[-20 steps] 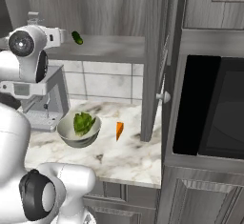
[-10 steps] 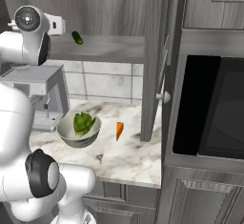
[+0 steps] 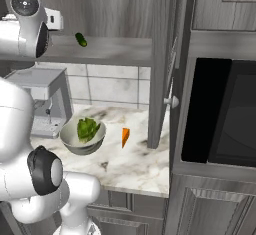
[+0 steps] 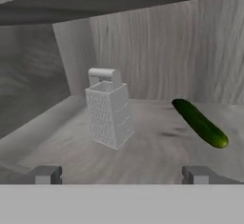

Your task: Pick the cheese from the fridge and the cheese grater from the cabinet and place them next to the salad bowl.

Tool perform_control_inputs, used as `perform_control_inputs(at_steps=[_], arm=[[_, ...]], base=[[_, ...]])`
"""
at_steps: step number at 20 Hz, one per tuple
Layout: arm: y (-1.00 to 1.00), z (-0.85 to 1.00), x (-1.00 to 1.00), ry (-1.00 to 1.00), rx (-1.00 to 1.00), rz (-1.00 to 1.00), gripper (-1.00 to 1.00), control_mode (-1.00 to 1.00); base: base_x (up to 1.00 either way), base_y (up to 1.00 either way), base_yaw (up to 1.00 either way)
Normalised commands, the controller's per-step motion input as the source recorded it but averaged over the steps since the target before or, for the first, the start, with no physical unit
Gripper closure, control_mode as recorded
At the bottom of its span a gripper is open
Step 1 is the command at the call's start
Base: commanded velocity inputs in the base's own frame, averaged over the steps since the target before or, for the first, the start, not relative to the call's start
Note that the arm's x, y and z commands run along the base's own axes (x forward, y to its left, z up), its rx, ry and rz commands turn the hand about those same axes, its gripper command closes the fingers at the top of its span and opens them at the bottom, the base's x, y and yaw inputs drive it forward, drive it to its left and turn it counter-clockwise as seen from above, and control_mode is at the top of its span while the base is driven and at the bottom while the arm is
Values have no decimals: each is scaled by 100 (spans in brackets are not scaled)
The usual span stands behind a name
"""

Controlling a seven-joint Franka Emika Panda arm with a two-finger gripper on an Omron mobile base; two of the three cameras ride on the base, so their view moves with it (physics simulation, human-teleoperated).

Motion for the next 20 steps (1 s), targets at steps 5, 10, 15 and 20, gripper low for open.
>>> perform_control_inputs(at_steps=[5, 10, 15, 20], arm=[[9, -15, 4, 8, 0, 13, -100, -100], [1, -22, 18, 0, -2, 13, -100, -100], [5, -5, 36, -2, -8, 6, -100, -100], [11, -9, 35, -2, -7, 3, -100, -100]], base=[[0, 0, 0], [0, 0, 0], [0, 0, 0], [0, 0, 0]])
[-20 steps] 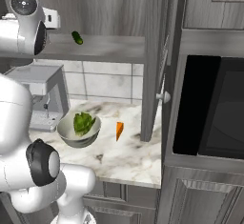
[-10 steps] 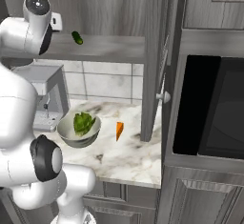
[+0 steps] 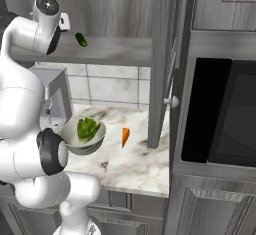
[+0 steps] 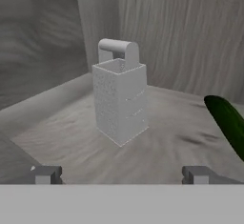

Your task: Pick the cheese from the fridge and the cheese grater from the cabinet and place them next to the salad bowl.

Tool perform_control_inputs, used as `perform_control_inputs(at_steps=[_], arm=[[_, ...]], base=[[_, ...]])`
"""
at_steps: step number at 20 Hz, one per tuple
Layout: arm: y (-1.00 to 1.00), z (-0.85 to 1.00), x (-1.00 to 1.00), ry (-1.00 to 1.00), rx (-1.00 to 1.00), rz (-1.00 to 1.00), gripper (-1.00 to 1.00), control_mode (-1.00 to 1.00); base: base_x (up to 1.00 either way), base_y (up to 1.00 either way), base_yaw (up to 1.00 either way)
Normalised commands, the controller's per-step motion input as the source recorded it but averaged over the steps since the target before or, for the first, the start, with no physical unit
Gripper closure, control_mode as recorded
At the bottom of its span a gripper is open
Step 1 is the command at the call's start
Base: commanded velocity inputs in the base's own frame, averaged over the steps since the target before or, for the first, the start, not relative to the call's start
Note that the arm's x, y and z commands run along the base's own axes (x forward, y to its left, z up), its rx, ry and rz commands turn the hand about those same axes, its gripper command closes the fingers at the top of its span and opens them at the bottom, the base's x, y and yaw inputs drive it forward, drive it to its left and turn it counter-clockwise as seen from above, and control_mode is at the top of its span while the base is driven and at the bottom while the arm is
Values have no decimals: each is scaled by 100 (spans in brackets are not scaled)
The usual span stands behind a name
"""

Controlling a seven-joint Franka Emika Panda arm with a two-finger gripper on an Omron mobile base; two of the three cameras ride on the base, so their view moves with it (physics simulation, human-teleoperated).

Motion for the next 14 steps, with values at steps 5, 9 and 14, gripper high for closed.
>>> perform_control_inputs(at_steps=[5, 9, 14], arm=[[13, -6, 37, 0, -3, 3, -100, -100], [15, -10, 23, 0, 0, 4, -100, -100], [12, -17, 16, 0, 0, 3, -100, -100]], base=[[0, 0, 0], [0, 0, 0], [0, 0, 0]])
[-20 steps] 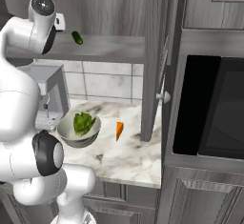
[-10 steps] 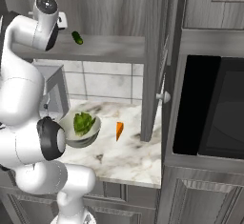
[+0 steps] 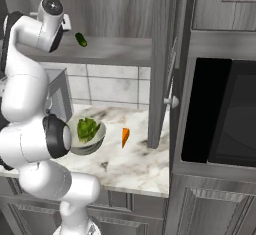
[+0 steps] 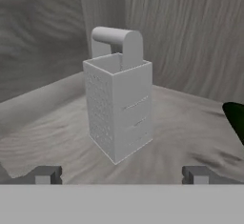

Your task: Pick the cheese from the fridge and the cheese grater from the cabinet and place them next to the salad bowl.

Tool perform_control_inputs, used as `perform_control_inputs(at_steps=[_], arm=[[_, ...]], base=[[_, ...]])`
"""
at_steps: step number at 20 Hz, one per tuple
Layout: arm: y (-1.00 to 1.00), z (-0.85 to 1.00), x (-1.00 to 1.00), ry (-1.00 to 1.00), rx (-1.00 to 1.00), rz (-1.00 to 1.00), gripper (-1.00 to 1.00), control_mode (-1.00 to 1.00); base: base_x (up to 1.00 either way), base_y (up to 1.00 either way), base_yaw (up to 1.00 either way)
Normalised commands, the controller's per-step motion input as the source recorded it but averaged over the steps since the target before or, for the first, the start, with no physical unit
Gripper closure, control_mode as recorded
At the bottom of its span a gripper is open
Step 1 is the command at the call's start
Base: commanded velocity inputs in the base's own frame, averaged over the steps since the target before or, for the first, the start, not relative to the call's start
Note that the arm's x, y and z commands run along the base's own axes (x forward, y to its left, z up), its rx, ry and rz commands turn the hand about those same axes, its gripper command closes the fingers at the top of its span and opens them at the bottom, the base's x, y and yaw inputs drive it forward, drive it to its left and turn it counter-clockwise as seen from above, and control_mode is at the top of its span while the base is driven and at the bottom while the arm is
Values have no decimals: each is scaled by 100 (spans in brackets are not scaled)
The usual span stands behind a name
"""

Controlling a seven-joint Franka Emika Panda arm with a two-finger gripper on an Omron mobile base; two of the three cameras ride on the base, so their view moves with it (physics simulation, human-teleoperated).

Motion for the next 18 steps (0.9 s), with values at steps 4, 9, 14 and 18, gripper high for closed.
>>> perform_control_inputs(at_steps=[4, 9, 14, 18], arm=[[3, -7, 26, 0, 0, 1, -100, -100], [4, -7, 31, 1, 0, 1, -100, -100], [11, -9, 28, 0, 0, 2, -100, -100], [14, -2, 22, 0, 0, 5, -100, -100]], base=[[0, 0, 0], [0, 0, 0], [0, 0, 0], [0, 0, 0]])
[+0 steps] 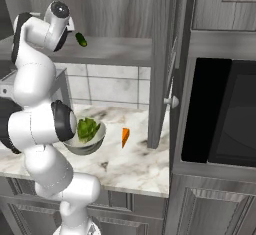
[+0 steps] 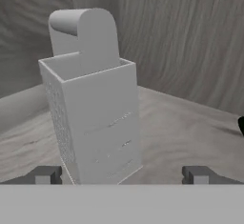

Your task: Pick the cheese from the fridge and the cheese grater from the cabinet and place them next to the salad bowl.

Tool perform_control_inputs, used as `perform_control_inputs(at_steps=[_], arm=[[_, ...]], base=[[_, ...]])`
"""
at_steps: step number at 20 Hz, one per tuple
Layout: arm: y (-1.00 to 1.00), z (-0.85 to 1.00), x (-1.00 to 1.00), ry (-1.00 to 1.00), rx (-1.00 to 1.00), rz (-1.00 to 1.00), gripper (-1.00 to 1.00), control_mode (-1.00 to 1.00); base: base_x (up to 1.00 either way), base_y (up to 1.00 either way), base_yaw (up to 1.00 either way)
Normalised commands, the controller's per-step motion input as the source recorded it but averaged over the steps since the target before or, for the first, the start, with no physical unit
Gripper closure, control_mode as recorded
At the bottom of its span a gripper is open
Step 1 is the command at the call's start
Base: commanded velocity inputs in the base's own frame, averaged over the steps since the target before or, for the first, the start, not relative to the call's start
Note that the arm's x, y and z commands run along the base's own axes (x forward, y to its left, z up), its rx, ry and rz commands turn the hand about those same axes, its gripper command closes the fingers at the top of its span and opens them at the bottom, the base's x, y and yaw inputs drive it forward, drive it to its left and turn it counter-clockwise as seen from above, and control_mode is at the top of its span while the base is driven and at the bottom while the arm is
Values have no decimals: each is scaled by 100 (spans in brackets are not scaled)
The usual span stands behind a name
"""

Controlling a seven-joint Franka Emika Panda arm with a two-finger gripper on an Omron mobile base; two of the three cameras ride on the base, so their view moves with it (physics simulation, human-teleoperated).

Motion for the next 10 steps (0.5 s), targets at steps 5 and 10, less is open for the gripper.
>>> perform_control_inputs(at_steps=[5, 10], arm=[[15, 0, 27, 0, 0, 3, -100, -100], [13, 0, 23, 0, 0, 2, -100, -100]], base=[[0, 0, 0], [0, 0, 0]])
